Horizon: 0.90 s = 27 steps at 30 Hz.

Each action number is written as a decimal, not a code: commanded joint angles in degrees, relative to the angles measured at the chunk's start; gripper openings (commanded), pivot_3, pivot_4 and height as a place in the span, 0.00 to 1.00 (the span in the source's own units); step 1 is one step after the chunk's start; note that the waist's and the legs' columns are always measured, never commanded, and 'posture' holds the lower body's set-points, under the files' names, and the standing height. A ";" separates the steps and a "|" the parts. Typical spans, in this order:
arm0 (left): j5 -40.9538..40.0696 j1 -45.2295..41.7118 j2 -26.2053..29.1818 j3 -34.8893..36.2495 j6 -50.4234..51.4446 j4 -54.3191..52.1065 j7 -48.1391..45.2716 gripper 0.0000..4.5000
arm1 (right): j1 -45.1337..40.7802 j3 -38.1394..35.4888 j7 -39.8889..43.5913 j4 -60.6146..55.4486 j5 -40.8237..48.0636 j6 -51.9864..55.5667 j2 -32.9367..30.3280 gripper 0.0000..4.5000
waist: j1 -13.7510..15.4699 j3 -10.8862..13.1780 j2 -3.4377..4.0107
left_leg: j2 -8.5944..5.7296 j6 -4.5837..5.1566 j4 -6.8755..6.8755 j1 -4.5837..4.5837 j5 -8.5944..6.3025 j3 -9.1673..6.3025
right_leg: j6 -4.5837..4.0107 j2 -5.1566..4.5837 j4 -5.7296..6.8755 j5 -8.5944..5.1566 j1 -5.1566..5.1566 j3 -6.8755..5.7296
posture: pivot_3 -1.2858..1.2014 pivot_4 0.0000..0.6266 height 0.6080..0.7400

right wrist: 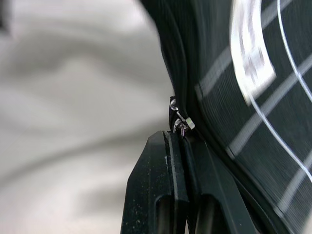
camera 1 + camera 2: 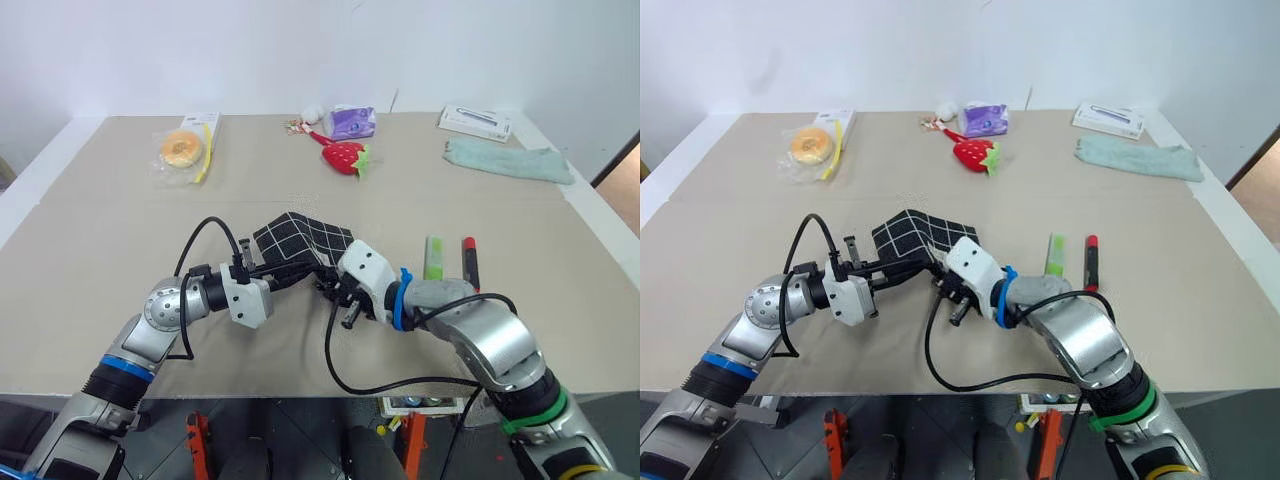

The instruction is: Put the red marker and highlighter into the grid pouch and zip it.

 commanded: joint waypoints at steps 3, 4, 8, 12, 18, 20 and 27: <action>1.15 1.33 0.91 0.28 -1.56 0.29 -0.89 0.00 | -1.63 -3.49 -0.01 -3.51 1.85 0.12 -0.26 0.00 | 0.02 0.00 0.00 | 0.00 0.00 -0.02 0.00 0.00 -0.01 | -0.01 0.00 0.00 0.00 -0.02 -0.01 | 0.52 0.24 1.00; 1.26 1.39 0.83 0.30 -1.72 0.49 -0.88 0.00 | -1.64 -3.63 0.08 -3.61 2.11 0.20 -0.21 0.00 | 0.04 0.00 0.00 | 0.00 0.00 -0.03 0.00 0.00 -0.01 | -0.01 0.00 0.00 0.00 -0.03 -0.01 | 0.52 0.24 1.00; 1.53 1.21 0.68 0.40 -1.70 0.81 -0.87 0.00 | -1.17 -4.41 0.22 -3.68 3.18 -0.38 0.45 0.00 | 0.04 0.00 0.00 | 0.00 0.00 -0.03 0.00 0.00 -0.01 | -0.01 0.00 0.00 -0.01 -0.02 -0.01 | 0.52 0.24 1.00; 2.75 1.12 0.90 0.24 -2.19 2.40 -0.75 0.00 | -1.49 -4.85 1.68 -5.51 5.05 -1.85 0.40 0.00 | 0.01 0.00 0.00 | 0.00 0.00 -0.03 0.00 0.00 0.00 | -0.01 0.00 0.00 0.00 -0.03 0.00 | 0.52 0.24 1.00; 3.50 0.39 0.22 -0.22 -2.21 3.20 -1.03 0.00 | -2.20 -2.52 1.62 -7.22 5.63 -2.29 0.88 0.00 | 0.00 0.00 0.00 | 0.00 0.00 -0.03 -0.01 0.00 0.00 | -0.01 0.00 -0.01 -0.01 -0.03 -0.01 | 0.52 0.24 1.00; 3.54 0.15 -0.04 -0.13 -2.15 3.31 -1.13 0.00 | -2.26 -2.35 1.57 -7.14 5.71 -2.17 1.23 0.00 | 0.00 0.00 0.00 | 0.01 0.01 -0.04 -0.01 0.00 -0.01 | -0.01 0.00 -0.01 -0.01 -0.03 -0.01 | 0.52 0.24 1.00; 3.06 -0.50 -0.47 0.52 -2.16 3.63 -1.08 0.00 | -0.61 -2.17 2.64 -5.48 3.89 -4.97 -2.07 0.00 | 0.03 0.00 0.00 | 0.00 0.00 -0.03 -0.01 0.00 -0.01 | -0.01 0.00 -0.01 0.00 -0.03 -0.01 | 0.52 0.24 1.00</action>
